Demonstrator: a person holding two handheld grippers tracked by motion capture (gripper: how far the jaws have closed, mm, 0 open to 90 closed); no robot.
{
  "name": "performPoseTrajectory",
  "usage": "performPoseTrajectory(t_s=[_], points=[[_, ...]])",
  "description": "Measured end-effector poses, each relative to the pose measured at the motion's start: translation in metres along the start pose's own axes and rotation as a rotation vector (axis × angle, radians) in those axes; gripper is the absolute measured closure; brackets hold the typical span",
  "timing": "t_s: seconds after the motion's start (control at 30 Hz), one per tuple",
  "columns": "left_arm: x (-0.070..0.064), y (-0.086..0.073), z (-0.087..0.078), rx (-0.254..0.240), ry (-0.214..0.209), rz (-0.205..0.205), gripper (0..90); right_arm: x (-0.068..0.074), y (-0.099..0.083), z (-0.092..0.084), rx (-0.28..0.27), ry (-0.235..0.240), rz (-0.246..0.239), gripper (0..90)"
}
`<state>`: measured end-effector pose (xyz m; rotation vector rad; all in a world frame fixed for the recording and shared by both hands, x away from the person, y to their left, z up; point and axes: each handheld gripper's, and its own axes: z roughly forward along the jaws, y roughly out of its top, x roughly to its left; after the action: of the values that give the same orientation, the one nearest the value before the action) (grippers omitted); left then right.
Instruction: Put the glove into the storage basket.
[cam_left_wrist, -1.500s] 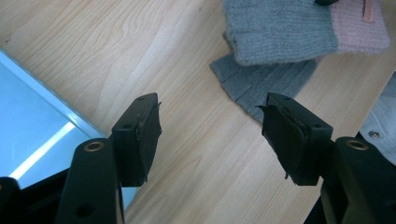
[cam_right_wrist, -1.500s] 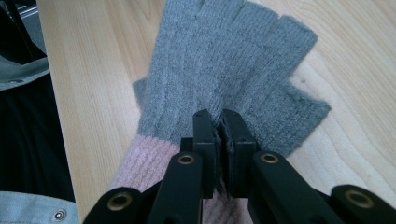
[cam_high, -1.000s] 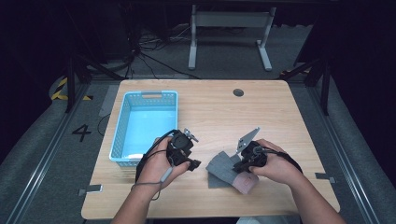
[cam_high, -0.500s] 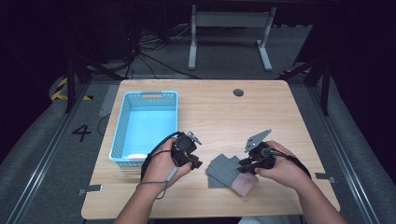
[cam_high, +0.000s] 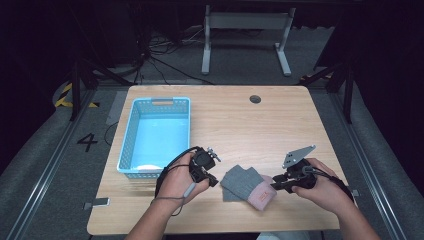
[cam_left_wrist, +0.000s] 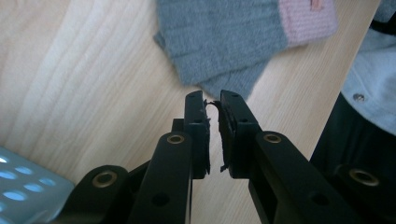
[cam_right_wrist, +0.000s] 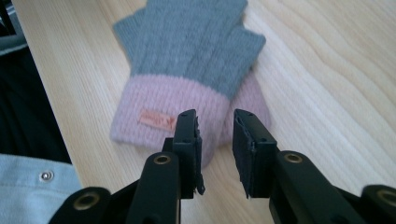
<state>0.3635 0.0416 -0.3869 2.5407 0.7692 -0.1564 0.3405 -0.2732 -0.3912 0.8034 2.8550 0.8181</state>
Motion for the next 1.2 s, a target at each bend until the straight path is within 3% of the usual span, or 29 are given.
performPoseTrajectory(t_s=[0.33,0.43,0.73,1.0,1.2], points=[[0.003,0.004,0.014,0.024,0.004,0.004,77.5,0.0,-0.017,0.011,0.128,0.029,0.006,67.1],[0.004,0.005,0.017,0.031,0.004,0.01,76.1,0.0,-0.021,0.014,0.144,0.036,0.013,66.1],[0.006,0.008,0.025,0.044,0.011,0.02,73.6,0.001,-0.021,0.024,0.14,0.042,-0.018,69.4],[0.007,0.008,0.03,0.053,0.017,0.016,72.6,0.002,-0.019,0.022,0.124,0.04,-0.038,81.8],[0.008,0.009,0.037,0.045,0.023,-0.015,67.8,0.002,-0.018,0.021,0.125,0.038,-0.04,85.7]])
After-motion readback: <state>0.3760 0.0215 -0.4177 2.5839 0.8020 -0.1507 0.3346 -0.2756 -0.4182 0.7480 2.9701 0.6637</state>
